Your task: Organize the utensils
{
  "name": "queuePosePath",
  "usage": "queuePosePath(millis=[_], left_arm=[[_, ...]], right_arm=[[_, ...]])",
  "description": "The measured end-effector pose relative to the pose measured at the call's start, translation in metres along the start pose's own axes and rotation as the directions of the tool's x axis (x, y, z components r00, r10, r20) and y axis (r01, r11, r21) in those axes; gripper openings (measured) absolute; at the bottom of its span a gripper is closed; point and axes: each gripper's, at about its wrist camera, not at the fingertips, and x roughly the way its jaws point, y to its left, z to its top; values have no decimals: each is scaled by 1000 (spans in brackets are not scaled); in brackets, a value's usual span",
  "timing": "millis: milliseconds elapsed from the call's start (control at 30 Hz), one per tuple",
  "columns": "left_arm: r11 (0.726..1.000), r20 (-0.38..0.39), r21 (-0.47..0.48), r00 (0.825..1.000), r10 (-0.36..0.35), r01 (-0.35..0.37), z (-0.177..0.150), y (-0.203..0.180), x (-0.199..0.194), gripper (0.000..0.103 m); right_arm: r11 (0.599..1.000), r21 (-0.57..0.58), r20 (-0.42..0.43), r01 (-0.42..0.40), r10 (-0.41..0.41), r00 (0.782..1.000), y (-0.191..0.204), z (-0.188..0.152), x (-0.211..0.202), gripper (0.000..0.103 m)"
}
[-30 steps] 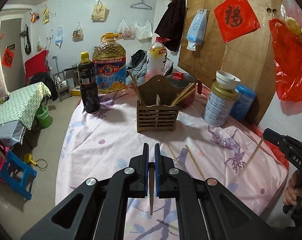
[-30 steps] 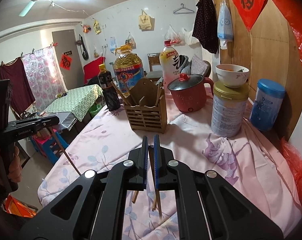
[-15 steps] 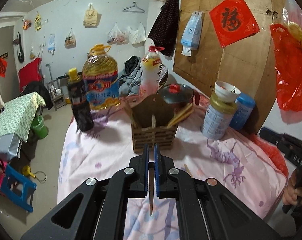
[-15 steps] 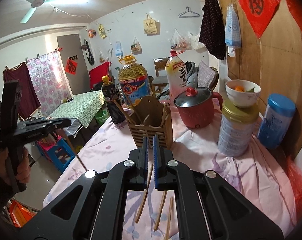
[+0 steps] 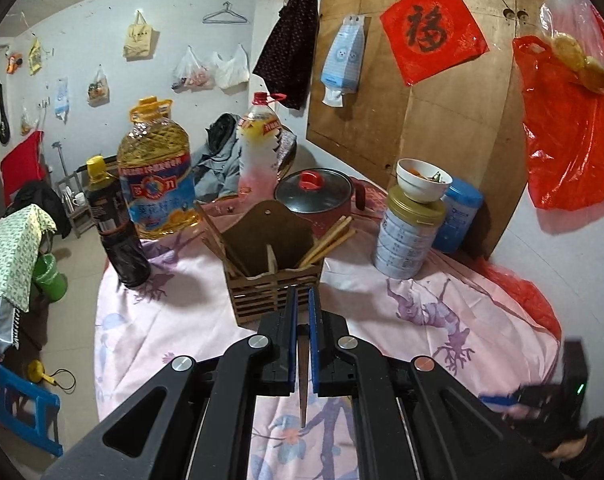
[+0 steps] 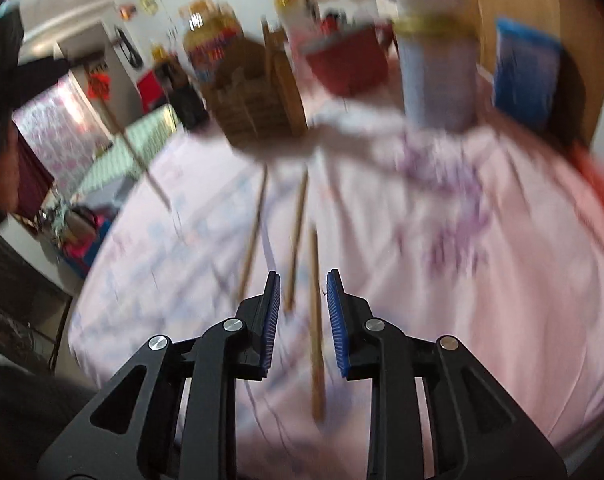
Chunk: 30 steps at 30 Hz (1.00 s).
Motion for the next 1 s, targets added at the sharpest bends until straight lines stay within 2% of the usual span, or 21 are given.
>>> queuePosePath(millis=[133, 367, 433, 500, 533, 633, 767, 900, 1000], left_arm=[[1000, -9, 0, 1000, -17, 17, 1, -4, 7, 6], [999, -26, 14, 999, -31, 32, 3, -10, 14, 6], [999, -30, 20, 999, -37, 38, 3, -12, 16, 6], [999, -33, 29, 998, -44, 45, 3, -13, 16, 6], [998, -34, 36, 998, -49, 51, 3, -14, 16, 6], [997, -32, 47, 998, -60, 62, 2, -13, 13, 6], [995, -22, 48, 996, -85, 86, 7, -6, 6, 6], [992, -9, 31, 993, -119, 119, 16, 3, 2, 6], [993, 20, 39, 994, -110, 109, 22, 6, 1, 6]], right_arm=[[1000, 26, -77, -13, 15, 997, -9, -35, 12, 27], [999, 30, -159, -13, 17, 987, -7, -69, 28, 26], [999, 46, -136, 4, 2, 991, -11, -75, 28, 21], [997, 61, -128, 38, -30, 991, -11, -75, 27, 6], [997, 66, -116, 45, -37, 993, -11, -76, 25, 7], [996, 56, -58, 75, -72, 996, -1, -66, 11, 6], [993, 39, 49, 109, -111, 993, 14, -36, -19, 6], [989, 9, 173, 150, -149, 974, 31, 11, -54, 6], [988, -7, 229, 157, -151, 962, 34, 41, -68, 6]])
